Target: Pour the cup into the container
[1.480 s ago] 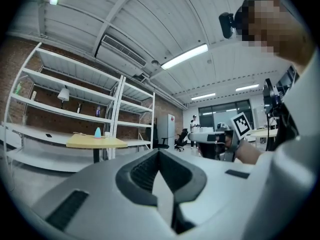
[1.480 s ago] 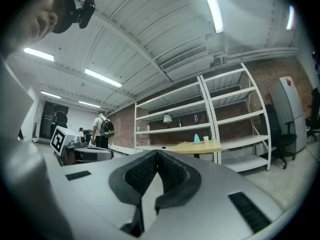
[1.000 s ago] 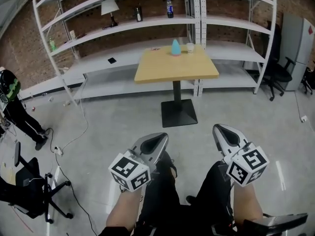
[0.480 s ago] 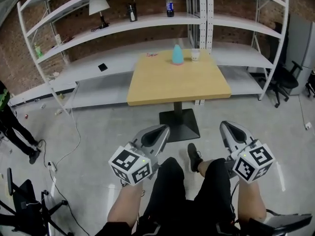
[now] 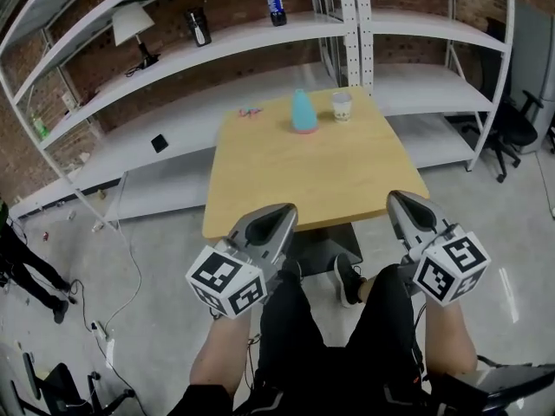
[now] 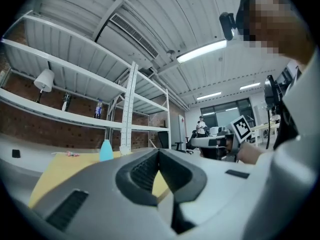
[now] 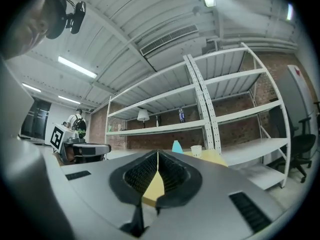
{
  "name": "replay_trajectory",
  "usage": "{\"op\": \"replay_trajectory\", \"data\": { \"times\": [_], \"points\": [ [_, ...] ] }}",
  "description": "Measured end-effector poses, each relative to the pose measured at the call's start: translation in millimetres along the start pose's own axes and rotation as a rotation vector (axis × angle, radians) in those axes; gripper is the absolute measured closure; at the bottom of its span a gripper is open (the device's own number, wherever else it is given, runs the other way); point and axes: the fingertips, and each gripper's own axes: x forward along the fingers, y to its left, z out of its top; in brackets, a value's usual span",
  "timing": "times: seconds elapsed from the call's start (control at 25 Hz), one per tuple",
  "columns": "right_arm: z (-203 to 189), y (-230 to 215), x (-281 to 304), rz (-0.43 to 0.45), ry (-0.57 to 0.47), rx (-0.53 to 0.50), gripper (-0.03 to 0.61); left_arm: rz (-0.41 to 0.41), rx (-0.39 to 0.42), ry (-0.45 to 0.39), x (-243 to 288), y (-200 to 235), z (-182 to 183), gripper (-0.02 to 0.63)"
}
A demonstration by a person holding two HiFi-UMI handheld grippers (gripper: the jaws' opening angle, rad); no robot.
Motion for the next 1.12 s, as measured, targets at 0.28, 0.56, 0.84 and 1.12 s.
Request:
{"op": "replay_trajectory", "data": {
  "times": [0.28, 0.56, 0.84, 1.12],
  "points": [
    [-3, -48, 118, 0.017, 0.000, 0.014, 0.574, -0.009, 0.042, 0.034, 64, 95, -4, 0.612],
    [-2, -103, 214, -0.014, 0.031, -0.015, 0.491, -0.032, -0.001, 0.041, 129, 175, -9, 0.612],
    [-19, -154, 284, -0.058, 0.116, -0.014, 0.355, -0.048, 0.001, 0.094, 179, 232, -29, 0.612],
    [-46, -192, 328, -0.071, 0.205, 0.028, 0.290, -0.150, 0.009, 0.153, 207, 257, -62, 0.612]
  ]
}}
